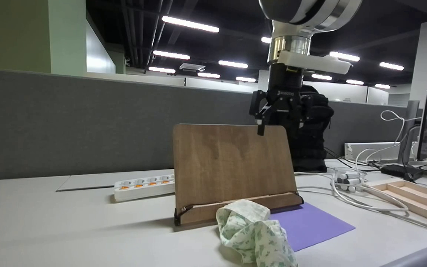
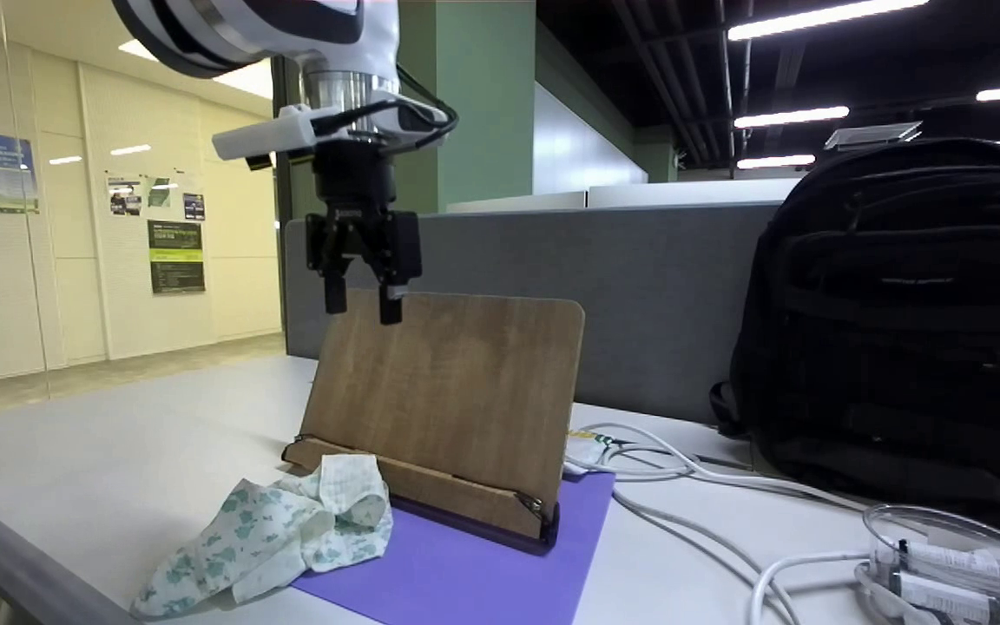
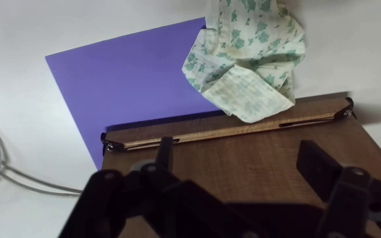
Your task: Put the towel on the table
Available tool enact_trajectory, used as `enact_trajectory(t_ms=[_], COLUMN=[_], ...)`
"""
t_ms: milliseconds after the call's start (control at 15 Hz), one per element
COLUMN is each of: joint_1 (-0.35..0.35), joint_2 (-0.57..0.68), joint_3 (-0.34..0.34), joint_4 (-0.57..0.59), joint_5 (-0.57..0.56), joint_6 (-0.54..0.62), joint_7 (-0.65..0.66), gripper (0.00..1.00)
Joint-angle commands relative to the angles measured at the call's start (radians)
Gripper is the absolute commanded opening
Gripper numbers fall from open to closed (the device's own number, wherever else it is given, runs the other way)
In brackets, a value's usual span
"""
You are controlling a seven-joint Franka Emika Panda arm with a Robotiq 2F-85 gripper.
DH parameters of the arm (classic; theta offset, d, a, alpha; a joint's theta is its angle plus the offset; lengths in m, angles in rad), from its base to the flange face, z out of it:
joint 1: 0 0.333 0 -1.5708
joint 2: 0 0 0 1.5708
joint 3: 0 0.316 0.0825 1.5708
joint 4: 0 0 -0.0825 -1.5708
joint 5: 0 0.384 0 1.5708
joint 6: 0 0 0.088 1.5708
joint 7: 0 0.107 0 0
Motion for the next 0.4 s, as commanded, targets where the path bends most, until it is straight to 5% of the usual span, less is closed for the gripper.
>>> enact_trajectory(t_ms=[0,333], joint_1=[-0.034,-0.079], joint_2=[-0.097,-0.16], joint_3=[-0.031,-0.06], joint_4=[-0.049,-0.073], joint_5=[-0.003,0.0], joint_6=[0.016,0.018], joint_7=[0.044,0.044], gripper=[1.0,1.0])
